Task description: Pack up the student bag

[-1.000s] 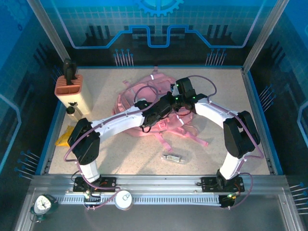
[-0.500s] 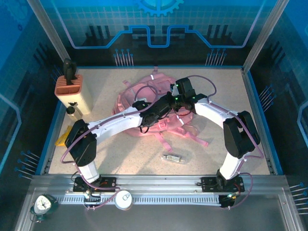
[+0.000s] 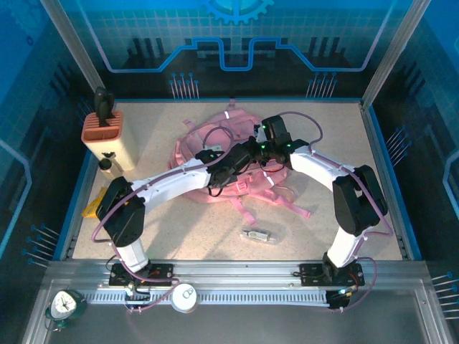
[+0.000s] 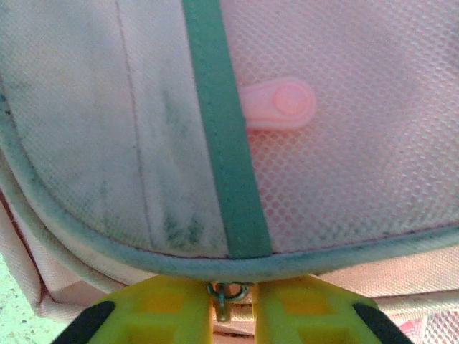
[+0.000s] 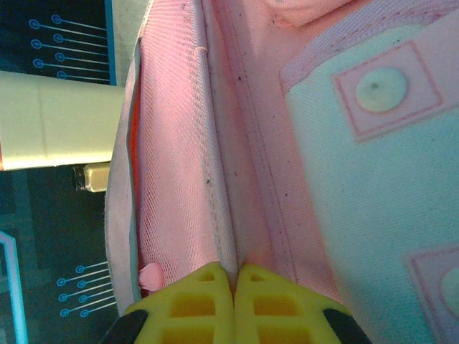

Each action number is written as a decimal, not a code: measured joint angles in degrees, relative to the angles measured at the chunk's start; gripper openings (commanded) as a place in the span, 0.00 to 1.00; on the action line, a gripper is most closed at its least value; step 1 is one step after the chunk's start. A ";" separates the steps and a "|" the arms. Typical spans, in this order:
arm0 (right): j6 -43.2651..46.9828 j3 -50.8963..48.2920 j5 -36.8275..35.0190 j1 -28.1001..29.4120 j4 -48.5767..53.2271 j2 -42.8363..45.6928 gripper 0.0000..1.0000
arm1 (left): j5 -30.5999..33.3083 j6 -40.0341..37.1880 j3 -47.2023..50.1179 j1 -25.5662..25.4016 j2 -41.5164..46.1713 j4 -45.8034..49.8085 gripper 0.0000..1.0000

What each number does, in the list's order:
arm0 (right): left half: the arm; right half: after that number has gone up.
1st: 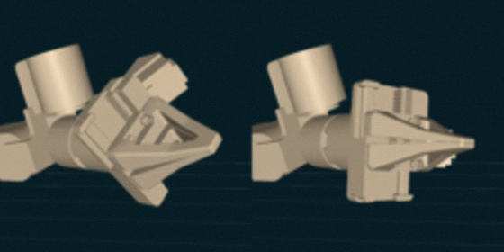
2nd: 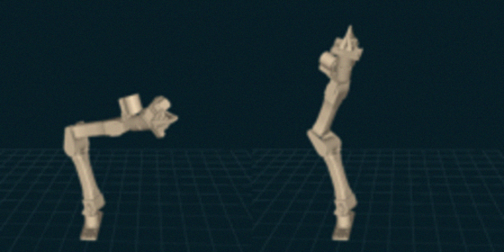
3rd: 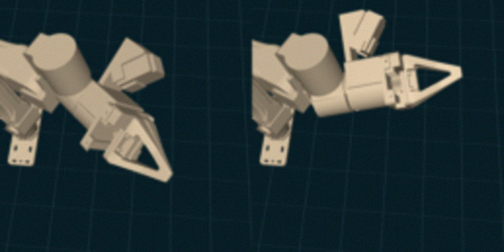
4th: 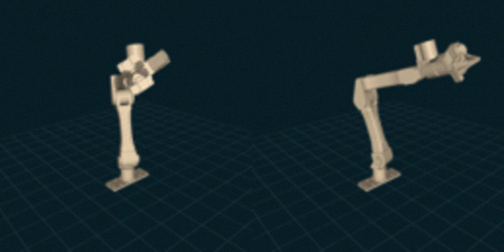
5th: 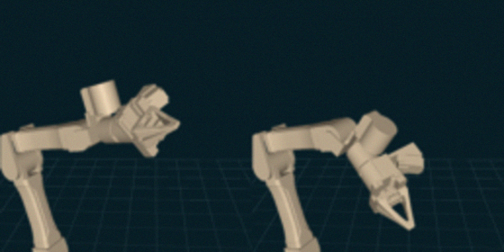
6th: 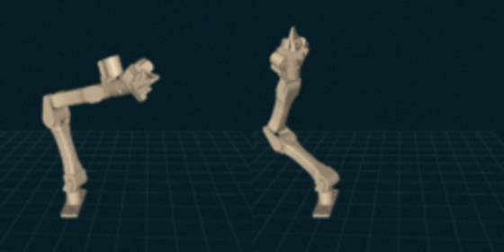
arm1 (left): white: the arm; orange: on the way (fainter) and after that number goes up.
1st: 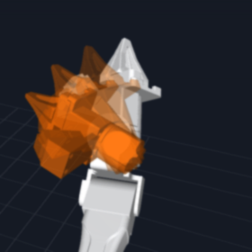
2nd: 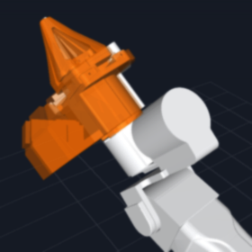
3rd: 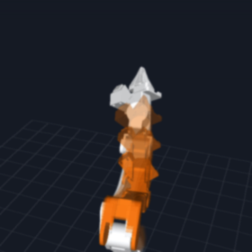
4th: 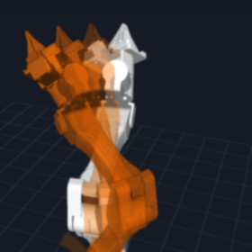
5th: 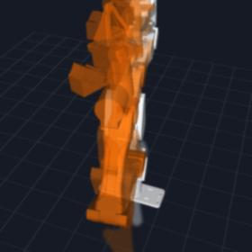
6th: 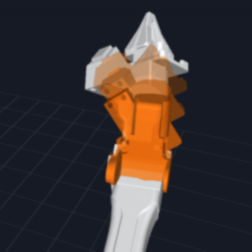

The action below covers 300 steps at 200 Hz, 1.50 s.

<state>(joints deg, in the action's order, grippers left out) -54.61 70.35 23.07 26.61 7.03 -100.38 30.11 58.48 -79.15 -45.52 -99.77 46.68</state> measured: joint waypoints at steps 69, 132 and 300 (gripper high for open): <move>2.64 1.40 1.03 -0.92 1.92 -0.11 0.00 | -5.05 -6.51 5.68 2.47 6.23 -5.51 0.00; 7.63 5.60 3.61 -4.52 8.46 -0.94 0.00 | -17.99 -24.22 11.02 13.14 12.31 -9.86 0.00; 8.85 -1.36 4.44 -11.76 16.02 8.79 0.49 | -30.49 -24.92 0.44 3.28 -0.48 -16.61 0.00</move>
<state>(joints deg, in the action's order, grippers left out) -45.76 68.99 27.51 14.85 23.05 -91.59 -0.38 33.56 -78.72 -42.24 -100.25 30.06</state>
